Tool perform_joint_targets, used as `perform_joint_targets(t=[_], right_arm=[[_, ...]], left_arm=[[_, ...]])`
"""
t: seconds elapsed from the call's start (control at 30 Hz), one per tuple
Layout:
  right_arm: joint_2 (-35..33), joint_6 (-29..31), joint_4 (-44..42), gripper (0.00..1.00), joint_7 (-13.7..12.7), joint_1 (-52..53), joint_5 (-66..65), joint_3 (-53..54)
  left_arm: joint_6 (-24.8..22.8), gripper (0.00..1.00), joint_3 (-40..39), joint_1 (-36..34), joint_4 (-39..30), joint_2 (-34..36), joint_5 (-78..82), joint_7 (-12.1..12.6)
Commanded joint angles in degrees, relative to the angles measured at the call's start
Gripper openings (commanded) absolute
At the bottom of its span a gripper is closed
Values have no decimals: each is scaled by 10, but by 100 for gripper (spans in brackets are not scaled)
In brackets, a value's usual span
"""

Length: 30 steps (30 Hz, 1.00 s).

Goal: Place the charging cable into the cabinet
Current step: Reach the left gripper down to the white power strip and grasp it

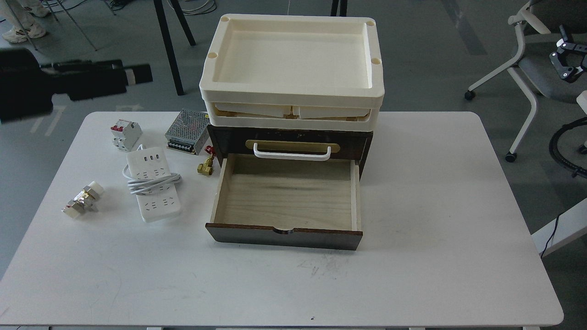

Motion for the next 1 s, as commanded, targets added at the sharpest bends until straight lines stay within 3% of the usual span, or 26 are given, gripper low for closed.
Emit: perform_joint_targets(t=[0.0, 0.2, 0.4, 0.6, 0.73, 0.97], right_arm=[[-12, 0, 1, 100, 0, -23, 0, 6], [-16, 0, 1, 100, 0, -45, 1, 7], [-26, 0, 0, 100, 0, -62, 1, 23], [-27, 0, 0, 100, 0, -66, 1, 25], [-27, 0, 0, 100, 0, -66, 1, 26], [-27, 0, -3, 100, 0, -70, 1, 26]], left_arm=[[31, 98, 98, 5, 54, -25, 310, 1], [37, 98, 110, -12, 220, -161, 356, 1], [38, 97, 118, -23, 303, -242, 356, 0], [38, 94, 119, -23, 321, -275, 356, -9], [38, 73, 121, -21, 332, -297, 356, -11], [61, 70, 163, -22, 344, -311, 356, -10]])
